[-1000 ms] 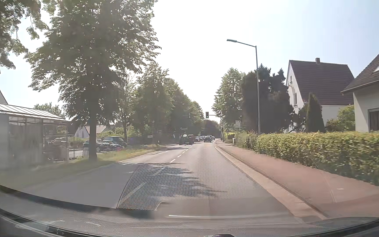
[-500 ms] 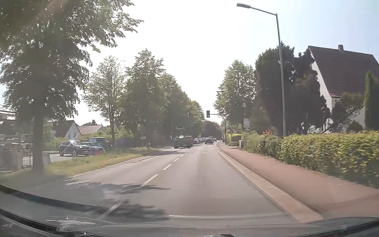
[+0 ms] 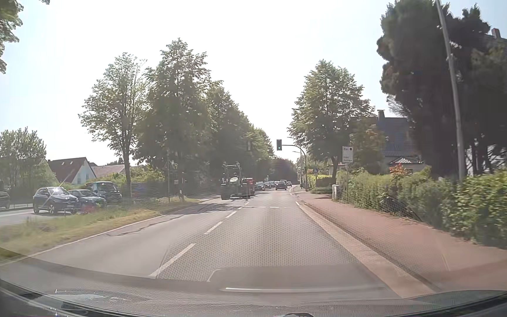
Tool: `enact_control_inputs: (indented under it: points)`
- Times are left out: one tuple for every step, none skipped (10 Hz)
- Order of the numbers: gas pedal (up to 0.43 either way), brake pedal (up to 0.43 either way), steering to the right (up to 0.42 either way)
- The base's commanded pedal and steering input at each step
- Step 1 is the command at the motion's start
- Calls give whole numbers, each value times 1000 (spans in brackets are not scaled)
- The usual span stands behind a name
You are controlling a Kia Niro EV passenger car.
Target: Follow the waypoints while adhering to traffic rules and regulations
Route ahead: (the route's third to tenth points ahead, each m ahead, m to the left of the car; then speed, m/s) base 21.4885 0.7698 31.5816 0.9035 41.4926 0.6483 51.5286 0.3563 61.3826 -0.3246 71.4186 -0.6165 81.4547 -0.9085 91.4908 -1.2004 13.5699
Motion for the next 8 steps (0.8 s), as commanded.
enact_control_inputs:
  points:
    - [177,0,0]
    - [177,0,1]
    - [177,0,1]
    - [177,0,1]
    - [177,0,1]
    - [177,0,2]
    - [177,0,2]
    - [177,0,2]
